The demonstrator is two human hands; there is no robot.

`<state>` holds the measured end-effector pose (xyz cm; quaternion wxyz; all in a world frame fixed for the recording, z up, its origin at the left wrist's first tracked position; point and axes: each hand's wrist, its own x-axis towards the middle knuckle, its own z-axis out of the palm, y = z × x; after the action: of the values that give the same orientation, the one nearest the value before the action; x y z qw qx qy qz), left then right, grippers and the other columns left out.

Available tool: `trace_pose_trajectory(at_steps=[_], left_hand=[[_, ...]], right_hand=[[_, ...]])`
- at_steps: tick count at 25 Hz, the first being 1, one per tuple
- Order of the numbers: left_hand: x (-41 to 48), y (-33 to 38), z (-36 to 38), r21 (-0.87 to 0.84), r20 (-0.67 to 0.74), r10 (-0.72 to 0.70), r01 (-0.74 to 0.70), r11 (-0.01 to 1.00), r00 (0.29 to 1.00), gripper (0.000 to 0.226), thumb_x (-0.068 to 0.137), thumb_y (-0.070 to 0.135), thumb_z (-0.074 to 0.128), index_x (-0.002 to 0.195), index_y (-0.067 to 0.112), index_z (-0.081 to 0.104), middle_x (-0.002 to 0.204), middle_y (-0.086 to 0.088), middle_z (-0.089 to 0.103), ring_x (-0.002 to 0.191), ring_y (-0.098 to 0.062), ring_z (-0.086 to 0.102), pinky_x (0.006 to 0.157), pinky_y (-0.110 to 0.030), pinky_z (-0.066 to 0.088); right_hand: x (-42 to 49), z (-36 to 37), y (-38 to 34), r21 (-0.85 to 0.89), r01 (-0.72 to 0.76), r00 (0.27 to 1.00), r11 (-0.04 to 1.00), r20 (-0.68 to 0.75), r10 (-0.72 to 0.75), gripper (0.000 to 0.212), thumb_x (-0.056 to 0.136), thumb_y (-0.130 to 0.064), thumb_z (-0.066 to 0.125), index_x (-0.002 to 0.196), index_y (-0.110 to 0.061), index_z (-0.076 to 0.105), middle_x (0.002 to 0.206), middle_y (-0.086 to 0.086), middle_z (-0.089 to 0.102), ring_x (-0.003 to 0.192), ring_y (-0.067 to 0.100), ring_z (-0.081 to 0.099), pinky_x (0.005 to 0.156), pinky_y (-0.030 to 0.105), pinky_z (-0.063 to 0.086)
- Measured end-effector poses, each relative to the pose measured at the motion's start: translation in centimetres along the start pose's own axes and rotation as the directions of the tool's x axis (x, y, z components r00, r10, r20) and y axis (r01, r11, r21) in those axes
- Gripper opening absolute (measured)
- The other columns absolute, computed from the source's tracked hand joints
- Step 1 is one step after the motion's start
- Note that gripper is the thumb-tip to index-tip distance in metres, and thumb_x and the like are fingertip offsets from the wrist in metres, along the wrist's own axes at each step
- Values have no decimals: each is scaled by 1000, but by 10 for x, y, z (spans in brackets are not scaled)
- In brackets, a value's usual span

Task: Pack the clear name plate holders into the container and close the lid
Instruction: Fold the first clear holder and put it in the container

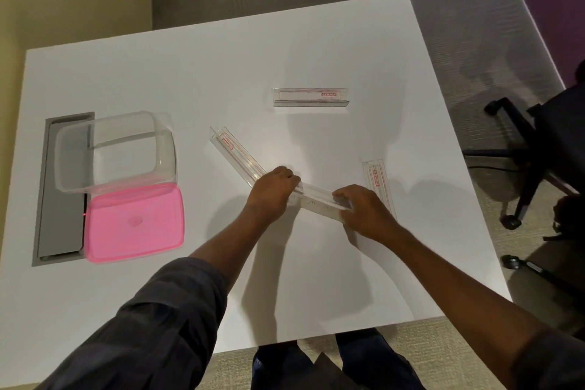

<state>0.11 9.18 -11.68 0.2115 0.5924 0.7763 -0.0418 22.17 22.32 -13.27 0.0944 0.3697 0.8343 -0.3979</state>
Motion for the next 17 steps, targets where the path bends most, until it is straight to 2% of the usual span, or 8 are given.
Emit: trace_pose_trajectory(at_steps=[2, 5, 7, 9, 11, 13, 17], left_hand=[[-6, 1, 1, -4, 37, -46, 47, 999, 998, 40, 90, 6, 63, 129, 16, 63, 123, -4, 66, 120, -26, 60, 80, -42, 56], [-14, 2, 6, -3, 64, -84, 84, 996, 994, 41, 91, 8, 65, 131, 15, 62, 121, -4, 65, 116, -26, 61, 79, -42, 57], [-18, 2, 10, -19, 75, -95, 97, 995, 993, 42, 91, 10, 66, 132, 15, 62, 121, -4, 65, 118, -27, 60, 80, -42, 57], [-21, 2, 13, -16, 71, -99, 100, 995, 993, 42, 91, 12, 67, 132, 16, 62, 121, -4, 65, 118, -27, 60, 79, -41, 56], [-24, 3, 14, -17, 64, -97, 98, 995, 993, 41, 92, 13, 66, 133, 16, 61, 121, -4, 65, 117, -26, 60, 78, -40, 55], [-28, 3, 15, -32, 47, -85, 86, 996, 995, 40, 93, 11, 66, 132, 16, 62, 120, -4, 67, 114, -27, 62, 77, -40, 55], [-41, 2, 11, -68, -31, -73, 70, 995, 997, 37, 93, 8, 67, 130, 13, 64, 117, -8, 71, 110, -30, 65, 78, -39, 56]], right_hand=[[2, -4, 1, -46, 30, 999, 998, 20, -29, 45, 89, -12, 76, 133, -15, 68, 128, 2, 70, 117, 20, 63, 91, 27, 48], [0, -3, -2, -146, 109, 993, 983, 71, -99, 55, 80, -22, 86, 130, -18, 64, 126, -1, 65, 118, 21, 56, 90, 40, 55], [-2, -1, -4, -251, 142, 988, 957, 89, -123, 60, 77, -25, 89, 130, -19, 62, 126, -3, 60, 118, 20, 52, 83, 42, 58], [-3, 1, -6, -369, 182, 983, 911, 92, -159, 56, 77, -21, 87, 126, -18, 60, 124, -2, 57, 115, 21, 52, 74, 43, 61], [-2, 0, -7, -414, 208, 978, 886, 102, -181, 48, 80, -17, 82, 122, -16, 60, 122, 0, 58, 114, 22, 53, 69, 44, 62], [0, -5, -6, -414, 233, 972, 880, 122, -200, 44, 82, -17, 79, 123, -16, 62, 122, 0, 59, 115, 23, 55, 71, 45, 62], [2, -26, -13, -384, 279, 959, 880, 148, -240, 58, 81, -21, 82, 135, -17, 62, 131, 0, 61, 121, 21, 55, 82, 46, 62]])
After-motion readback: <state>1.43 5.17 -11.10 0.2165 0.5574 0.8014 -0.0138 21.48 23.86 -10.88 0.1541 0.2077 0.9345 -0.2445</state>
